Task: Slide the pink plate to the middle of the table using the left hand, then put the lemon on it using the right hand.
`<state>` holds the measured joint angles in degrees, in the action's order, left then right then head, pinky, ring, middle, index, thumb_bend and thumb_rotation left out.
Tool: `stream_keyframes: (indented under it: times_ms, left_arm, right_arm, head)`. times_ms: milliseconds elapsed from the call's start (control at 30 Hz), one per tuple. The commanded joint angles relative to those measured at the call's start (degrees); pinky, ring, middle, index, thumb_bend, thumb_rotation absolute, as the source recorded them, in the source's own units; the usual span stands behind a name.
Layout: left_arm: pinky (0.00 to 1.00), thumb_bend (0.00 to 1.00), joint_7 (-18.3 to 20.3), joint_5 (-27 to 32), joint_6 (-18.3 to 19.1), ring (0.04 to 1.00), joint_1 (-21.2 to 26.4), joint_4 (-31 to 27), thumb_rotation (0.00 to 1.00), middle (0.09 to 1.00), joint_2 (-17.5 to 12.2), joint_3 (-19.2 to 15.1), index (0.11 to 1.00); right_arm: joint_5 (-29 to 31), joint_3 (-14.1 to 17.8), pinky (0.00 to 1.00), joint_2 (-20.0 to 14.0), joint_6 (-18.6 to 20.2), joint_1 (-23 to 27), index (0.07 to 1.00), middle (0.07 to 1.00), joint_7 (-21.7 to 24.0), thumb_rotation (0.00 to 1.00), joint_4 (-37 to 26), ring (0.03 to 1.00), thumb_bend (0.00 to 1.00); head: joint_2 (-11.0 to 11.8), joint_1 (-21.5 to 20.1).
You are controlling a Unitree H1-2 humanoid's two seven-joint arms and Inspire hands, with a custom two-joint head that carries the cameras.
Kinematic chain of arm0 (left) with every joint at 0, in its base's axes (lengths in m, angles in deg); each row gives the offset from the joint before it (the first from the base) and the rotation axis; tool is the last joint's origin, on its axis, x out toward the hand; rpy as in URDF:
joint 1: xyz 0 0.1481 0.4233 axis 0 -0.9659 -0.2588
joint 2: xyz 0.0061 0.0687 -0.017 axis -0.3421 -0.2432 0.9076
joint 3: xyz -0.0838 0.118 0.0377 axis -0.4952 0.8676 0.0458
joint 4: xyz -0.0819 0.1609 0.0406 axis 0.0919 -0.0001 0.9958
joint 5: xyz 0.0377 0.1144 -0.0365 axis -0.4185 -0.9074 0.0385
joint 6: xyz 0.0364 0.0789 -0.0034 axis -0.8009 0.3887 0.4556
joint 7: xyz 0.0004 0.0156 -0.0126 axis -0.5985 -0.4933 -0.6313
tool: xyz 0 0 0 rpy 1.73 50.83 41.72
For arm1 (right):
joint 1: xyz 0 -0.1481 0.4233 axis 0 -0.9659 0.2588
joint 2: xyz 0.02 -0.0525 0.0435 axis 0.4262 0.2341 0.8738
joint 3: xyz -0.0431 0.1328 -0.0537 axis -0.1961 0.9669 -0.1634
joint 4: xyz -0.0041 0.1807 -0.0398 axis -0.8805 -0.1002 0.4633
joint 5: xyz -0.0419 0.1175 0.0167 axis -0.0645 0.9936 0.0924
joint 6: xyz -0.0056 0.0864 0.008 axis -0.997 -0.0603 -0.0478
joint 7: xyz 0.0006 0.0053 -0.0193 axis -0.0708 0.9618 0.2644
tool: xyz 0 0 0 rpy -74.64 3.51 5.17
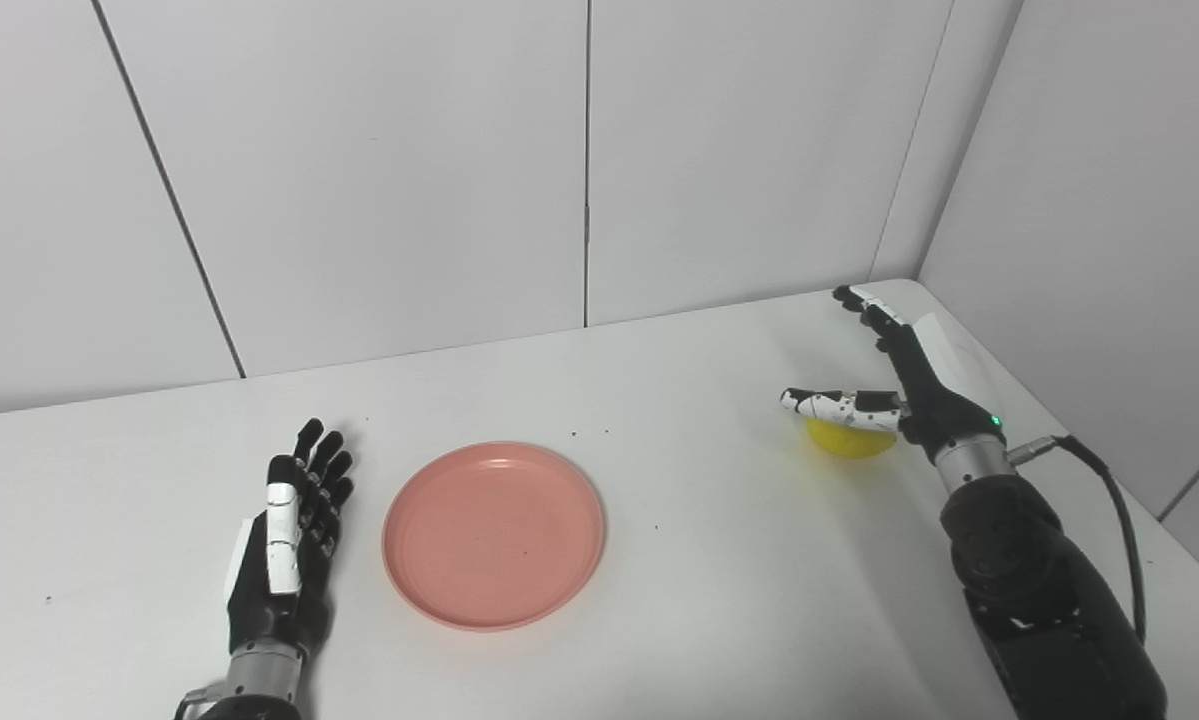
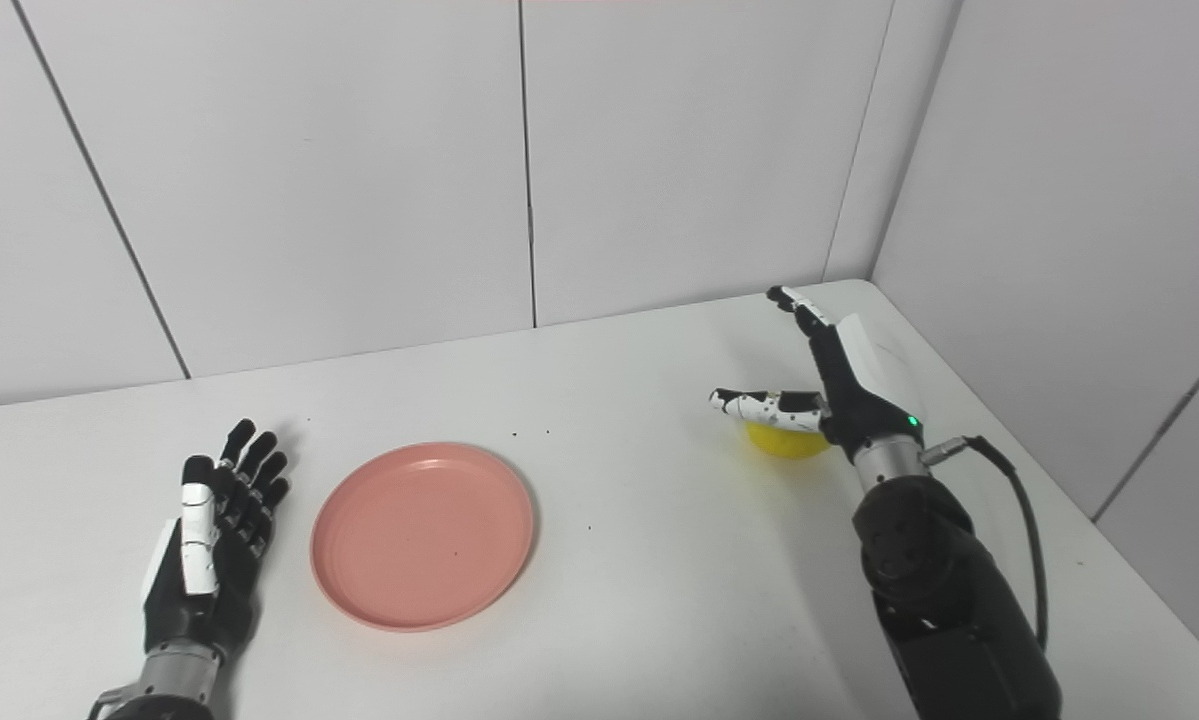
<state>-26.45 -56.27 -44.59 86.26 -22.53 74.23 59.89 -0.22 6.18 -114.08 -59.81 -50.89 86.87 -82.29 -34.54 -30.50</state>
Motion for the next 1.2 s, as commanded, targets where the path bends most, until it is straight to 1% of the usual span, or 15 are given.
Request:
stream_keyframes:
  times_ms: [0,167,333,467,600,700,800,833,900,933,967,1000,1067,1100,1167]
  left_arm:
    - [0.98,0.71,1.4,0.3,-2.5,0.971,-0.2,1.5,1.0,0.972,-0.8,-0.2,0.957]
    - [0.98,0.71,1.7,0.6,-2.5,0.967,-0.1,1.6,1.0,0.968,-1.0,-0.4,0.955]
    - [1.0,0.71,2.3,1.4,-2.4,0.973,0.0,1.8,1.0,0.971,-1.0,-0.8,0.958]
    - [0.99,0.7,2.4,1.5,-2.1,0.972,-0.1,1.4,1.0,0.97,-1.2,-0.7,0.954]
    - [0.99,0.7,2.5,1.5,-2.0,0.973,-0.1,1.3,1.0,0.971,-1.3,-0.7,0.953]
    - [0.99,0.7,2.4,1.5,-2.0,0.972,-0.1,1.1,1.0,0.971,-1.3,-0.7,0.952]
    - [0.98,0.7,2.3,1.3,-1.9,0.97,-0.1,1.0,1.0,0.969,-1.4,-0.6,0.95]
    - [0.98,0.7,2.3,1.3,-1.8,0.969,-0.1,1.0,1.0,0.968,-1.4,-0.6,0.95]
    - [0.98,0.7,2.4,1.5,-1.7,0.969,-0.1,1.0,1.0,0.967,-1.4,-0.7,0.949]
    - [0.98,0.7,2.4,1.4,-1.8,0.969,-0.1,1.0,1.0,0.966,-1.4,-0.6,0.948]
    - [0.98,0.7,2.4,1.3,-1.9,0.967,-0.1,1.1,1.0,0.964,-1.4,-0.6,0.944]
    - [0.98,0.7,2.4,1.4,-1.9,0.967,-0.1,1.1,1.0,0.964,-1.4,-0.7,0.944]
    - [0.98,0.7,2.5,1.7,-1.7,0.967,-0.1,0.9,1.0,0.963,-1.4,-0.7,0.942]
    - [0.98,0.7,2.6,1.7,-1.6,0.968,-0.1,0.8,1.0,0.963,-1.4,-0.7,0.942]
    - [0.98,0.7,2.5,1.7,-1.5,0.966,-0.2,0.7,1.0,0.963,-1.5,-0.7,0.943]
  right_arm:
    - [-0.8,0.4,0.8,-2.0,1.2,2.2,0.868,0.876,0.1,0.39,-1.5,0.869,0.91]
    - [1.8,1.4,0.81,-2.6,1.1,2.3,0.87,0.878,0.7,0.35,-0.2,0.879,0.93]
    - [2.9,1.2,0.81,-3.2,1.0,2.4,0.869,0.873,0.9,0.36,1.8,0.875,0.94]
    - [2.4,0.3,0.76,-3.8,1.3,2.5,0.869,0.866,1.1,0.37,3.7,0.85,0.96]
    - [3.6,0.1,0.77,-3.8,2.3,2.4,0.882,0.886,2.4,0.35,4.6,0.871,0.94]
    - [3.0,-0.4,0.7,-3.6,3.5,2.4,0.874,0.887,2.8,0.37,5.1,0.85,0.96]
    - [3.4,-0.7,0.69,-3.4,4.8,2.5,0.876,0.889,3.5,0.38,5.6,0.833,0.96]
    - [3.7,-0.7,0.59,-3.3,5.1,2.5,0.879,0.867,3.8,0.38,5.8,0.754,0.96]
    - [4.1,-0.7,0.41,-3.1,5.3,2.7,0.886,0.763,4.0,0.38,6.3,0.548,0.95]
    - [4.0,-0.8,0.37,-3.1,5.2,2.8,0.885,0.724,4.0,0.37,6.7,0.489,0.95]
    - [3.9,-1.0,0.33,-3.2,5.2,2.8,0.877,0.7,4.0,0.35,6.9,0.469,0.96]
    - [3.6,-1.4,0.33,-3.4,4.8,2.9,0.875,0.702,3.9,0.35,7.5,0.473,0.96]
    - [3.1,-2.1,0.42,-3.6,4.4,3.0,0.868,0.776,3.8,0.35,8.3,0.602,0.97]
    - [3.0,-2.4,0.5,-3.6,4.2,3.1,0.867,0.802,3.7,0.35,8.8,0.674,0.98]
    - [2.7,-3.0,0.58,-3.7,4.6,3.3,0.865,0.845,3.7,0.35,9.6,0.753,0.98]
  head:
    - [0.0,0.0]
    - [-0.2,-0.4]
    - [-0.2,-0.4]
    - [-0.4,-0.5]
    - [-0.6,-0.5]
    - [-0.7,-0.4]
    - [-0.9,-0.6]
    - [-0.9,-0.6]
    - [-0.9,-0.6]
    - [-0.9,-0.6]
    - [-0.9,-0.6]
    - [-1.1,-0.6]
    - [-1.1,-0.7]
    - [-1.2,-0.6]
    - [-1.2,-0.6]
